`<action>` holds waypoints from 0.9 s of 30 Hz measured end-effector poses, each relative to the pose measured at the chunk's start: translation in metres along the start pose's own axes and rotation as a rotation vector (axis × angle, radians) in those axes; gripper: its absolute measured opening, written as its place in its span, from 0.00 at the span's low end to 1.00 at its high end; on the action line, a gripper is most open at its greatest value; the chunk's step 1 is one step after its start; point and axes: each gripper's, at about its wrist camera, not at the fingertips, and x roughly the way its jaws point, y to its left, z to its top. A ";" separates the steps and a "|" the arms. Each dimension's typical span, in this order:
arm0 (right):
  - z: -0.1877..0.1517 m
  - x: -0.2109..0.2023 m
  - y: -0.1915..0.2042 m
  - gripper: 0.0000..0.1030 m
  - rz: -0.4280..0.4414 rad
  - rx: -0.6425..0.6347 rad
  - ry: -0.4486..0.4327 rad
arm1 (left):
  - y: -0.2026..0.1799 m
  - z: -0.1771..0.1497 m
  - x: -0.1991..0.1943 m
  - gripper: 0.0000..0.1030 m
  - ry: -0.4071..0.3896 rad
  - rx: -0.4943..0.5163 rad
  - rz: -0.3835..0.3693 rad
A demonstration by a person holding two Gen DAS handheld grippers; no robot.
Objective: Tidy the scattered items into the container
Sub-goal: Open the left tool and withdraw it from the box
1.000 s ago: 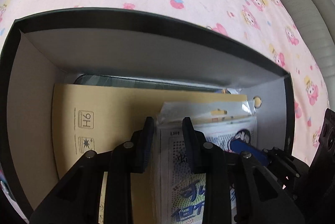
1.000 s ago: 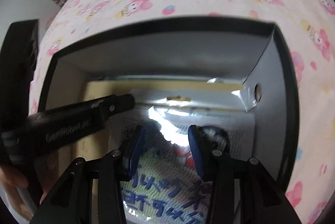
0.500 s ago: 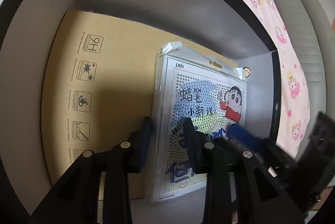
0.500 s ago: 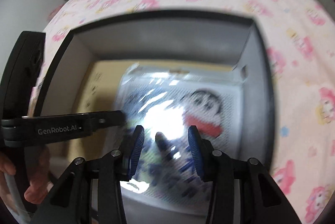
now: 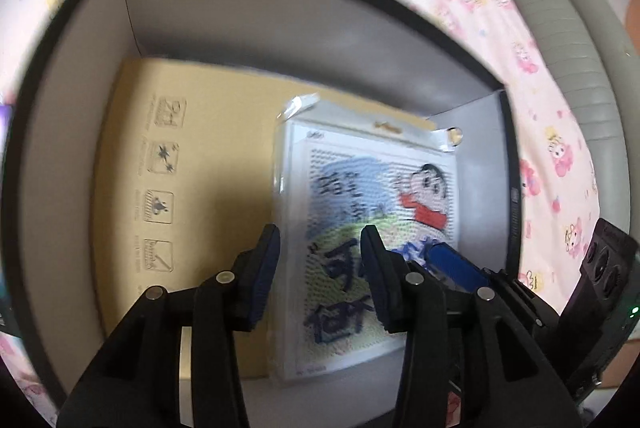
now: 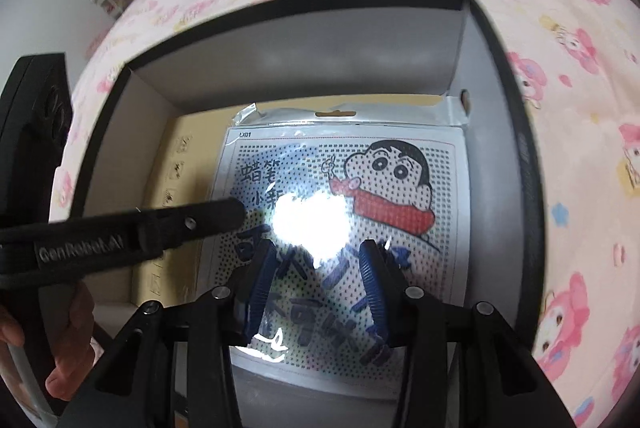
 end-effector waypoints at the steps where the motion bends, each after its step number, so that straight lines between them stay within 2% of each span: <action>1: -0.004 -0.005 0.003 0.38 -0.033 -0.006 -0.028 | -0.004 -0.005 -0.007 0.40 -0.024 0.020 0.010; 4: -0.018 -0.021 0.015 0.42 -0.159 -0.024 -0.148 | -0.015 -0.020 -0.026 0.41 -0.084 0.080 0.036; 9: -0.042 -0.031 0.028 0.43 -0.063 0.035 -0.226 | -0.027 -0.040 -0.049 0.43 -0.165 0.150 0.058; 13: -0.057 -0.039 0.040 0.44 -0.023 0.085 -0.239 | -0.035 -0.056 -0.066 0.52 -0.170 0.200 -0.032; 16: -0.064 -0.042 0.055 0.46 0.034 0.126 -0.245 | -0.044 -0.066 -0.076 0.52 -0.209 0.248 0.015; 19: -0.072 -0.060 0.066 0.50 0.025 0.102 -0.281 | -0.053 -0.079 -0.093 0.53 -0.257 0.292 0.041; 27: -0.088 -0.091 0.098 0.51 -0.033 0.019 -0.339 | -0.042 -0.103 -0.129 0.58 -0.342 0.338 0.082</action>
